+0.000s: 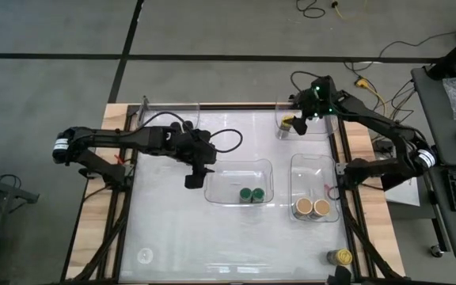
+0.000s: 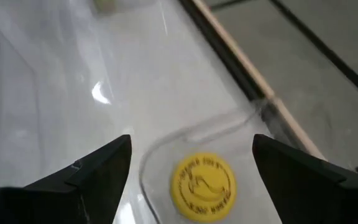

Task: Sort spices by type
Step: Put the yellow seasoning bottle into the top right transparent bin

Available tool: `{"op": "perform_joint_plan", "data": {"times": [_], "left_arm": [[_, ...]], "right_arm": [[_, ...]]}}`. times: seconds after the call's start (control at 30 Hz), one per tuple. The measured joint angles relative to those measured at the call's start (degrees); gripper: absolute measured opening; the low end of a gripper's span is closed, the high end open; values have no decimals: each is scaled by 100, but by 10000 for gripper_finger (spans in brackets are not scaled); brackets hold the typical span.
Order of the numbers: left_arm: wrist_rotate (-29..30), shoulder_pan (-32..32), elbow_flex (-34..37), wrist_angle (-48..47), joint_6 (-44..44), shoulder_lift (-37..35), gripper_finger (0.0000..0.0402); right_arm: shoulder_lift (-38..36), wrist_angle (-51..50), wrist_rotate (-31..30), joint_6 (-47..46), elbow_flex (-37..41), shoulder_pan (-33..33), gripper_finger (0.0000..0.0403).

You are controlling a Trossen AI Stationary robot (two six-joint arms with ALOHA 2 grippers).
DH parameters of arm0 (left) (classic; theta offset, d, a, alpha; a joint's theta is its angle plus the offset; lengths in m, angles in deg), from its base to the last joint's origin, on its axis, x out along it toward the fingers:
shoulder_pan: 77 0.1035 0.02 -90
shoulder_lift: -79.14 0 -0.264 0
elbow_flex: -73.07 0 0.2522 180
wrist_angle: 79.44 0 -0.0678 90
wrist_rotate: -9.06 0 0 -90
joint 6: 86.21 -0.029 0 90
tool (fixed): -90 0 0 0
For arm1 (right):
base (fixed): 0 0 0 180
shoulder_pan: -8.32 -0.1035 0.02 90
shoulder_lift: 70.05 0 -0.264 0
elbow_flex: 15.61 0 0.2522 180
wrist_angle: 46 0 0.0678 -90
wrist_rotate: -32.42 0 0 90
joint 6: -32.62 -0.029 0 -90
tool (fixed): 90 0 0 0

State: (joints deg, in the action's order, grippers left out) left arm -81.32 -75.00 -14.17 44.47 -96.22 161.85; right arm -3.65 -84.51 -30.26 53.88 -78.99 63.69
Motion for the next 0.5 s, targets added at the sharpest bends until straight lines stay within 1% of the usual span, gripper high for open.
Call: {"op": "perform_joint_plan", "data": {"times": [0.1, 0.23, 0.33, 0.5], "left_arm": [[-1, 0, 2, 25, -29, 110, 174], [-60, 2, 9, 54, -40, 247, 174], [-60, 48, 9, 119, -190, 249, 174], [-17, 94, 4, 362, -596, 248, 174]], "right_arm": [[-185, -11, 160, -285, -197, -44, 319], [-424, -262, 58, -543, -582, -421, 310], [-550, -631, -378, -676, -926, -963, 306], [-639, -1358, -1414, -808, -1504, -2168, 315]]}}
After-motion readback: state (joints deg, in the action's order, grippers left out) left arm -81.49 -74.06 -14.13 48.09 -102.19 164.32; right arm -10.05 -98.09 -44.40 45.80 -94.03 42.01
